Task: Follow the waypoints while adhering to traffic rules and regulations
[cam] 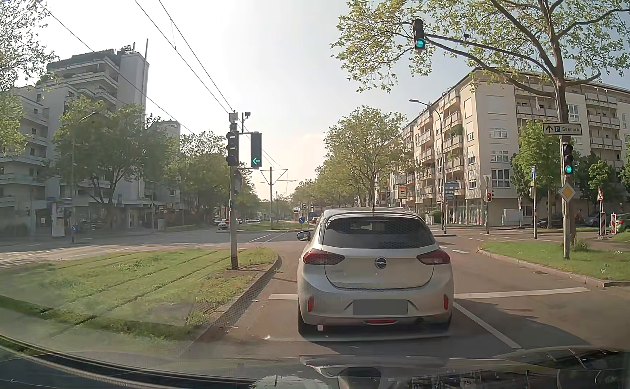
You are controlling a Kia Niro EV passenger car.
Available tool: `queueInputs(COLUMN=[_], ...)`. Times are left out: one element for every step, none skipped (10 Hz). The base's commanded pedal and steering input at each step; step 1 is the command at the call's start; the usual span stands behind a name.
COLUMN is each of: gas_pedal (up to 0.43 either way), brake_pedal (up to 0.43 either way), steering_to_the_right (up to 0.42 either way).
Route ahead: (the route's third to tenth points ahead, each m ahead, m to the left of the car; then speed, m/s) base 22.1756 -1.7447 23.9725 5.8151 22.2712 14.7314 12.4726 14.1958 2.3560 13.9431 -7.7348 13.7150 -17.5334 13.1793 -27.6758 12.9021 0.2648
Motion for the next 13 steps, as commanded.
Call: queueInputs(gas_pedal=[0.228, 0.26, 0.287, 0.311, 0.331, 0.339, 0.339, 0.339, 0.339, 0.339, 0.339, 0.339, 0.339], brake_pedal=[0.0, 0.0, 0.0, 0.0, 0.0, 0.0, 0.0, 0.0, 0.0, 0.0, 0.0, 0.0, 0.0], steering_to_the_right=[0.05, 0.059, 0.07, 0.077, 0.082, 0.082, 0.081, 0.077, 0.068, 0.058, 0.048, 0.036, 0.027])
